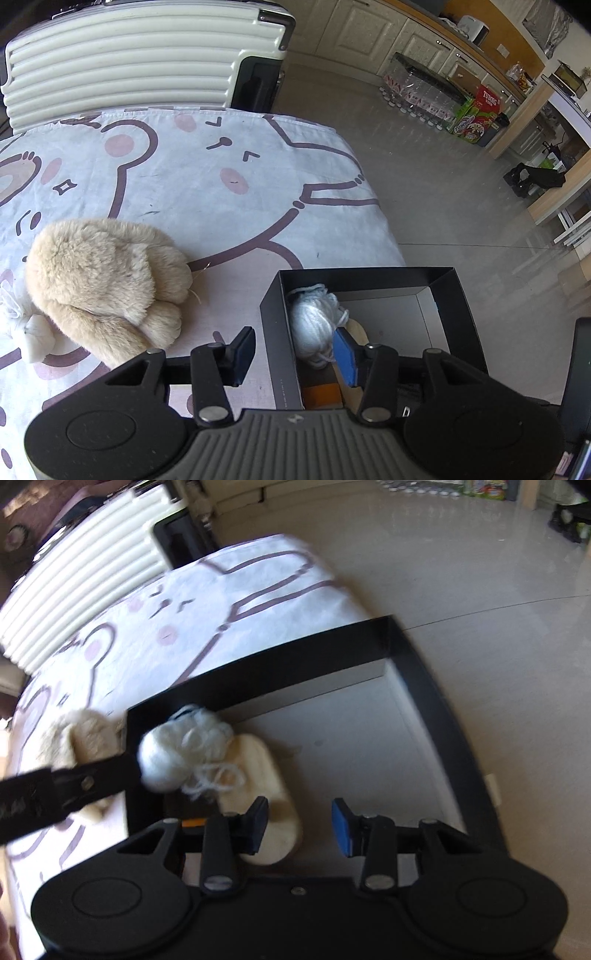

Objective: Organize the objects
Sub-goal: 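Lower the white yarn ball into the box and open the left tool, then withdraw both tools up from the black box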

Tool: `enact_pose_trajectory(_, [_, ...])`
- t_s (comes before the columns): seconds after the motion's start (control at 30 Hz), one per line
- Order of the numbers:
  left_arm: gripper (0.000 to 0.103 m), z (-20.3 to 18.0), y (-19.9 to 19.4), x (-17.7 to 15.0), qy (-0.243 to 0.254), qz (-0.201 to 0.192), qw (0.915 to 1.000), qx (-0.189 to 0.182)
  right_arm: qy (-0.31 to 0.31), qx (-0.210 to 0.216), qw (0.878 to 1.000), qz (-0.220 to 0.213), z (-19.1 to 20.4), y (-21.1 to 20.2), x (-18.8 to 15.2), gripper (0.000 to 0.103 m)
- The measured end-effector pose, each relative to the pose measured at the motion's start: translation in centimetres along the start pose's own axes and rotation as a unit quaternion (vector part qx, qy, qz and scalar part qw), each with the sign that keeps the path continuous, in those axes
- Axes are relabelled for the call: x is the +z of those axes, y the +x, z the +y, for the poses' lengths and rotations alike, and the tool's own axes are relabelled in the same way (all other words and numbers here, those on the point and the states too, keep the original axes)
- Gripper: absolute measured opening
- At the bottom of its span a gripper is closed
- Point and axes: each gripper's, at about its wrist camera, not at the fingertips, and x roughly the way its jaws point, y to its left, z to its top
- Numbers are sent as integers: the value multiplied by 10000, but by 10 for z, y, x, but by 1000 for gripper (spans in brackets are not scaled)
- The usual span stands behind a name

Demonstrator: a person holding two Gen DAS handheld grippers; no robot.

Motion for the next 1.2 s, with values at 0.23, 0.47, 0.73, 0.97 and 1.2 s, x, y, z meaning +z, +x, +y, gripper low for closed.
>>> enact_pose_trajectory(0.23, [47, 0, -1, -1, 33, 24, 10000, 14, -96, 105, 9995, 278, 9, 1, -2, 32])
enact_pose_trajectory(0.47, [47, 4, -4, -2, 55, 7, 10000, 34, 234, -101, 9991, -349, 5, -5, 4, 27])
enact_pose_trajectory(0.73, [46, 5, -6, -2, 137, 43, 9999, 57, 170, 95, 9998, 48, 15, 4, 3, 33])
enact_pose_trajectory(0.97, [47, 3, -10, -3, 256, 53, 9995, 154, 160, -4, 9999, 12, 17, -4, 2, 33])
enact_pose_trajectory(1.2, [47, -3, -20, -9, 533, 31, 9977, 413, 63, -166, 9987, -487, 15, -32, 5, 33])
